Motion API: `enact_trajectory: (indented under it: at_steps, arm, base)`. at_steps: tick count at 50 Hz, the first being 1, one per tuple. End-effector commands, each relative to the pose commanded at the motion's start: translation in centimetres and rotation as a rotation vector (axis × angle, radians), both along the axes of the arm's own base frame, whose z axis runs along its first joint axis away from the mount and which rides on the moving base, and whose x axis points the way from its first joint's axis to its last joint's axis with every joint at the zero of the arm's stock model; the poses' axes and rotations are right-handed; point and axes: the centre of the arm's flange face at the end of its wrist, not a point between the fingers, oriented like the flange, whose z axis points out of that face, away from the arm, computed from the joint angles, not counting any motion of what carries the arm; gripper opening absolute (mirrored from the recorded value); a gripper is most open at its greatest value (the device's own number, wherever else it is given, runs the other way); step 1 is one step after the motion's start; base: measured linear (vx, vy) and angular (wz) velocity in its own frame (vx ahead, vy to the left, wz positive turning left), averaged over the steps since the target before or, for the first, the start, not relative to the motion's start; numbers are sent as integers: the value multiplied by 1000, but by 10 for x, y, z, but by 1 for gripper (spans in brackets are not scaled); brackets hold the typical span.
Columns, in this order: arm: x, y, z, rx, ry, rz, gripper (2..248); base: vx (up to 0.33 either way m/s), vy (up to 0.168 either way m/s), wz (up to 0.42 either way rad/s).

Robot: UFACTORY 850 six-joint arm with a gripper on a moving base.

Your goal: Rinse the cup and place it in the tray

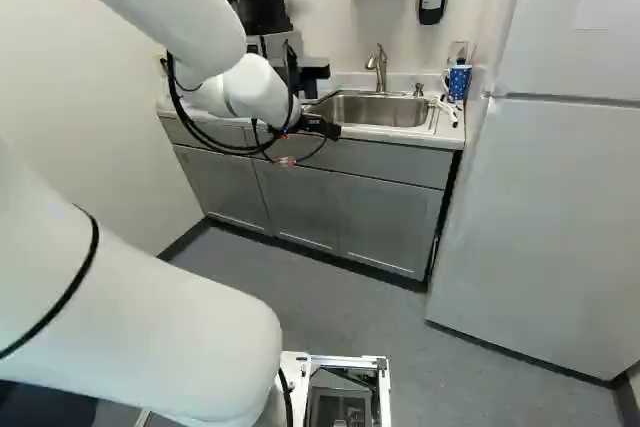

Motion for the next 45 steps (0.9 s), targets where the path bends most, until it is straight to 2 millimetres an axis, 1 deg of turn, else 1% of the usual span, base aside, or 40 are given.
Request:
enact_trajectory:
  at_steps: [9,22,45]
  arm:
    - [-12,7,-24,-5,-46,20,247]
    - [-31,16,-54,-12,-103,43,247]
    - [-64,27,-93,-24,-188,72,247]
  base:
    - [0,0,0]
    - [0,0,0]
    - [0,0,0]
